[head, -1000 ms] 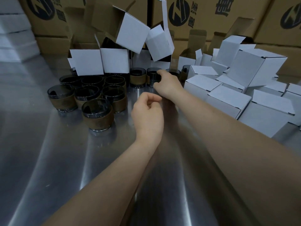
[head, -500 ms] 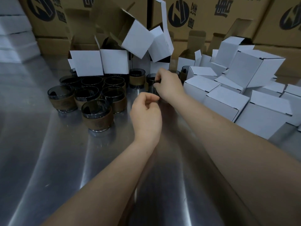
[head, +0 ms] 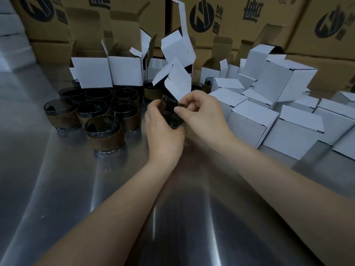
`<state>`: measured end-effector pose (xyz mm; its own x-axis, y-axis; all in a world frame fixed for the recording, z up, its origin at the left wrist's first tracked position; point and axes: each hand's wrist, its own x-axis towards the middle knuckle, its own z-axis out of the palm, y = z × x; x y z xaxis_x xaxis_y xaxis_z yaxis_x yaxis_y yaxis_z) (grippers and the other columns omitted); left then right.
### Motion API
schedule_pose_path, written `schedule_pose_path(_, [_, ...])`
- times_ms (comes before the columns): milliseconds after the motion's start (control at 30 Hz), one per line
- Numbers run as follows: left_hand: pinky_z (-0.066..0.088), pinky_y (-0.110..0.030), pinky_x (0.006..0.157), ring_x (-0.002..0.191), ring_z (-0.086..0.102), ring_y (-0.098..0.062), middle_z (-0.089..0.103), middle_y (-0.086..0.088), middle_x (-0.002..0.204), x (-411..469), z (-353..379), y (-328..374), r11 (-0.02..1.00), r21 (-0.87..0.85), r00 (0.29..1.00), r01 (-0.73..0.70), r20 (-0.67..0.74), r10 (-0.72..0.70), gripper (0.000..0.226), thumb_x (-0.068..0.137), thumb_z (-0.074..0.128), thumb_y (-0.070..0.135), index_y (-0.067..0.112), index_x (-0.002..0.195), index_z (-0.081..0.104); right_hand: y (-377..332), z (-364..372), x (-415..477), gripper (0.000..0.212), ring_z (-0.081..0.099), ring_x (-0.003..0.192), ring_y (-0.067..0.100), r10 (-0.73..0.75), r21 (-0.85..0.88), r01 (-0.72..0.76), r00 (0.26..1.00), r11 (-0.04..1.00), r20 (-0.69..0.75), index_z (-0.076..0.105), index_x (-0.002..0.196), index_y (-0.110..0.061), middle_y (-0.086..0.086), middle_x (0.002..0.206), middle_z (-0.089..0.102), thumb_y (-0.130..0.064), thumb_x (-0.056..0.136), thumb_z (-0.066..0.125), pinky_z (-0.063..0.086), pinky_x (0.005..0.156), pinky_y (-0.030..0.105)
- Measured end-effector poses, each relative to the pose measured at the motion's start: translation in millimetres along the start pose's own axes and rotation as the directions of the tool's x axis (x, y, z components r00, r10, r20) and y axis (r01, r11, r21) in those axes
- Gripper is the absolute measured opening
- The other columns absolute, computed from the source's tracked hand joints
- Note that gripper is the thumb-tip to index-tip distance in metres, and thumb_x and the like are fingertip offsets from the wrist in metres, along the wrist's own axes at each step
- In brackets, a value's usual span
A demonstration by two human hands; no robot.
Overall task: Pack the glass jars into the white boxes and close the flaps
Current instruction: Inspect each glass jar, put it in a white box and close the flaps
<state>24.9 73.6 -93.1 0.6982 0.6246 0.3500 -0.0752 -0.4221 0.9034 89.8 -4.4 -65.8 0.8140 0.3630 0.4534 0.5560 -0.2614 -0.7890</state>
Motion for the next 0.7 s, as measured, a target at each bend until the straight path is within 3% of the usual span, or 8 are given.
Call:
schedule_pose_path(233, [0.042,-0.027,0.102,0.12,0.049,-0.014,0.046,0.002,0.128,1,1,0,0.996,-0.08,0.998,0.028,-0.058,-0.032,0.071,0.075,0.081,0.02,0.016,0.134,0.042,-1,-4,-8,0.02,0.055,0.061,0.01,-0.052,0.143,0.053,0.999,0.988,-0.015,0.064,0.082,-0.028,-0.007,0.055,0.052,-0.008,0.086,0.068,0.047,0.068,0.022])
schedule_pose_path(300, [0.04,-0.023,0.101,0.114,0.048,-0.009,0.04,0.006,0.126,1,0,1,0.987,-0.135,0.994,0.083,-0.058,-0.092,0.072,0.076,0.081,0.025,0.019,0.138,0.043,-1,-8,-7,0.02,0.057,0.066,0.016,-0.043,0.232,0.055,0.997,0.971,-0.056,0.065,0.09,-0.024,-0.005,0.058,0.051,-0.004,0.088,0.063,0.052,0.073,0.027])
schedule_pose_path(367, [0.041,-0.027,0.105,0.114,0.051,-0.008,0.044,0.007,0.128,2,-1,2,0.961,-0.239,0.987,0.141,-0.039,-0.154,0.07,0.078,0.079,0.024,0.02,0.139,0.044,0,-12,-5,0.022,0.058,0.068,0.016,0.002,0.316,0.028,0.996,0.948,-0.092,0.063,0.095,-0.021,-0.007,0.058,0.051,0.0,0.089,0.057,0.056,0.076,0.033])
schedule_pose_path(467, [0.047,-0.037,0.105,0.111,0.059,-0.008,0.057,0.003,0.122,1,-4,6,0.877,-0.44,0.979,0.194,0.024,-0.204,0.065,0.079,0.078,0.017,0.02,0.134,0.043,1,-14,-5,0.025,0.06,0.072,0.014,0.09,0.408,-0.049,0.993,0.912,-0.082,0.062,0.097,-0.018,0.002,0.07,0.058,0.003,0.09,0.052,0.057,0.068,0.027])
schedule_pose_path(533, [0.049,-0.042,0.102,0.109,0.063,-0.017,0.061,-0.004,0.118,-1,-4,9,0.807,-0.547,0.974,0.22,0.071,-0.217,0.055,0.078,0.076,0.018,0.021,0.122,0.044,2,-13,-6,0.025,0.061,0.08,0.02,0.127,0.451,-0.087,0.99,0.888,-0.061,0.062,0.095,-0.019,0.013,0.086,0.06,0.003,0.091,0.051,0.057,0.067,0.027])
schedule_pose_path(600, [0.049,-0.046,0.101,0.112,0.063,-0.027,0.063,-0.011,0.116,-3,-3,12,0.748,-0.62,0.971,0.237,0.128,-0.201,0.039,0.085,0.069,0.014,0.019,0.115,0.046,1,-13,-6,0.024,0.061,0.085,0.022,0.15,0.503,-0.106,0.987,0.858,-0.049,0.063,0.093,-0.02,0.012,0.094,0.063,0.001,0.092,0.05,0.057,0.069,0.03])
schedule_pose_path(700, [0.051,-0.046,0.1,0.116,0.061,-0.033,0.061,-0.017,0.122,-4,-2,14,0.656,-0.705,0.963,0.27,0.217,-0.163,0.029,0.096,0.053,0.009,0.009,0.124,0.046,2,-16,-5,0.018,0.061,0.083,0.018,0.167,0.571,-0.12,0.985,0.812,-0.031,0.063,0.096,-0.017,0.01,0.097,0.065,-0.005,0.092,0.051,0.055,0.071,0.033])
